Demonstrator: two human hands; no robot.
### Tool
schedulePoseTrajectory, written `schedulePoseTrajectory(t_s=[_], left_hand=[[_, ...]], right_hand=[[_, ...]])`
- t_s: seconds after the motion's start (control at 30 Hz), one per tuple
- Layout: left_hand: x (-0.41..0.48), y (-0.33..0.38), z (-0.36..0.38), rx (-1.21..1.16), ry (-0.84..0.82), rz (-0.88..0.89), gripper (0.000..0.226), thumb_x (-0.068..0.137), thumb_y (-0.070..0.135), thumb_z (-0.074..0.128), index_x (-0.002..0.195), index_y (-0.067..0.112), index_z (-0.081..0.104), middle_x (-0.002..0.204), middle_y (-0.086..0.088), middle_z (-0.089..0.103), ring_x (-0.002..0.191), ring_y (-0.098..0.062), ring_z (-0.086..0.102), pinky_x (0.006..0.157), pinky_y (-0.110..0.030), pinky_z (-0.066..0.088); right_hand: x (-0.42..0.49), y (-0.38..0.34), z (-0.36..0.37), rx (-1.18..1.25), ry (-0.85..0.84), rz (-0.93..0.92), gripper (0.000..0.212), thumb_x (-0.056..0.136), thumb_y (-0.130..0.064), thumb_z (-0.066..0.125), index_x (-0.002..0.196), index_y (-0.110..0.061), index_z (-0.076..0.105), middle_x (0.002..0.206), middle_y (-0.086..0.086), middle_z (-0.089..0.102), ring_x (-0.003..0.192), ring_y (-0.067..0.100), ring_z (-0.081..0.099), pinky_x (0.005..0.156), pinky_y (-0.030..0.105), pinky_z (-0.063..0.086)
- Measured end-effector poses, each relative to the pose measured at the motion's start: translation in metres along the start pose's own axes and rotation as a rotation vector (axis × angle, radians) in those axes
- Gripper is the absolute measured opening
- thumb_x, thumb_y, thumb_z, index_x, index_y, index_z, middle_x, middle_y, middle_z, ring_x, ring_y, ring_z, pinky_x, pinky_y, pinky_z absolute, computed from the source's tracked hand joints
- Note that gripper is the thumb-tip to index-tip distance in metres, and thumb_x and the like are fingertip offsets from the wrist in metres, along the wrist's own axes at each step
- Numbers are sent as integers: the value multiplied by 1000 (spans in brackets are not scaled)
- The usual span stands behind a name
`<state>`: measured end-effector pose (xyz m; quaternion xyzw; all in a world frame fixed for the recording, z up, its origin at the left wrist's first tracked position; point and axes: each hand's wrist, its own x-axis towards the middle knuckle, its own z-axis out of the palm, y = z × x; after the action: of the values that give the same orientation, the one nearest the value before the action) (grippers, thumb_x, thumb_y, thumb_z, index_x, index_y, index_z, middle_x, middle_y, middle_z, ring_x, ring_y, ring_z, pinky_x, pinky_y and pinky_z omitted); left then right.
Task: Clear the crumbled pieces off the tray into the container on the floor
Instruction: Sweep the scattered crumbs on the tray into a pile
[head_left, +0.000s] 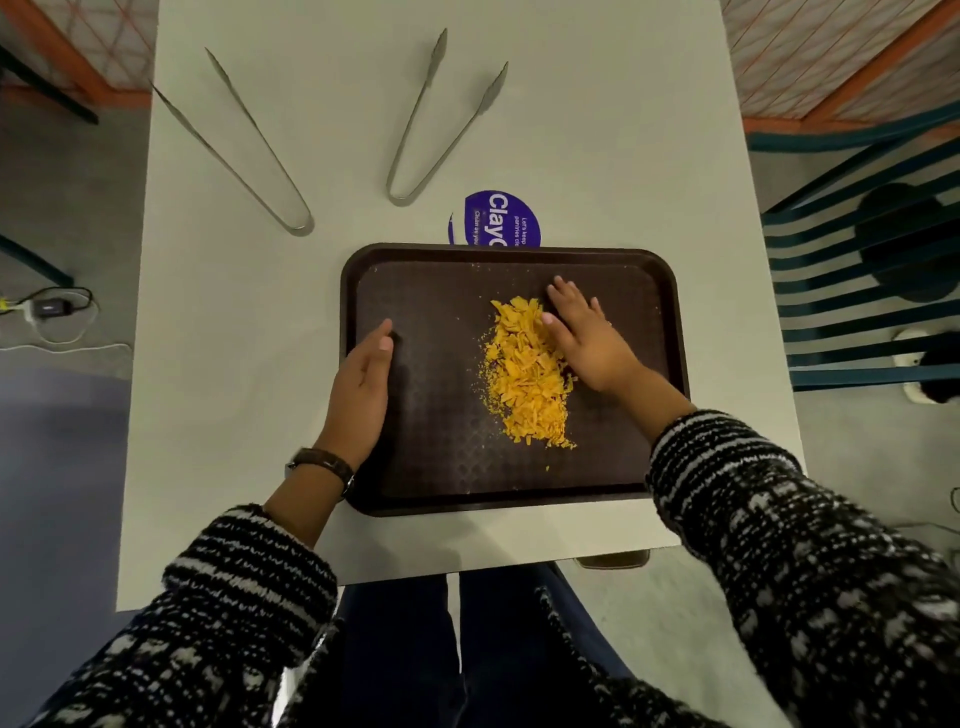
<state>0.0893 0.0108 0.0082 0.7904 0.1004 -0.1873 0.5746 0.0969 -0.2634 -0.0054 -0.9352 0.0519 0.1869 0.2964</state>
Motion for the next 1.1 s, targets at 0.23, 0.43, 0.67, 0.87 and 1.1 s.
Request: schedulePoseTrajectory(t_s=[0.23,0.43,0.67,0.87,1.1], left_hand=[[21,13,45,253,-196,136,50,99,32,34,146,16,28,156,-2,22,145,-13,12,114,-25,5],[67,24,86,534,-294,261,56,100,33,31,148,10,15,158,-7,10,146,-19,-1,116,-36,-8],[51,13,113,522,-498,388,50,101,29,29,147,12,20,157,-5,16,140,-4,1,118,-30,-8],[30,23,108,342,-385,323,47,100,24,32,146,14,25,155,0,22,139,-1,7,116,-23,1],[15,12,96,329,-192,206,52,99,30,33,148,15,19,157,-1,14,143,-7,3,120,-36,2]], right_hand=[[-9,-3,19,120,-149,-218,54,101,-31,35,149,-13,20,158,3,16,144,9,9,119,28,0],[-23,14,5,267,163,-165,51,98,-34,34,142,-9,37,152,6,33,143,13,21,119,29,6],[-50,49,27,242,270,165,61,99,-40,29,149,-8,16,159,7,10,144,9,-1,119,36,-8],[-53,8,43,356,79,-110,58,98,-36,32,148,-9,21,157,7,20,145,9,10,117,16,-3],[-42,40,20,308,277,39,59,97,-40,28,148,-11,25,156,4,24,146,13,13,118,24,-2]])
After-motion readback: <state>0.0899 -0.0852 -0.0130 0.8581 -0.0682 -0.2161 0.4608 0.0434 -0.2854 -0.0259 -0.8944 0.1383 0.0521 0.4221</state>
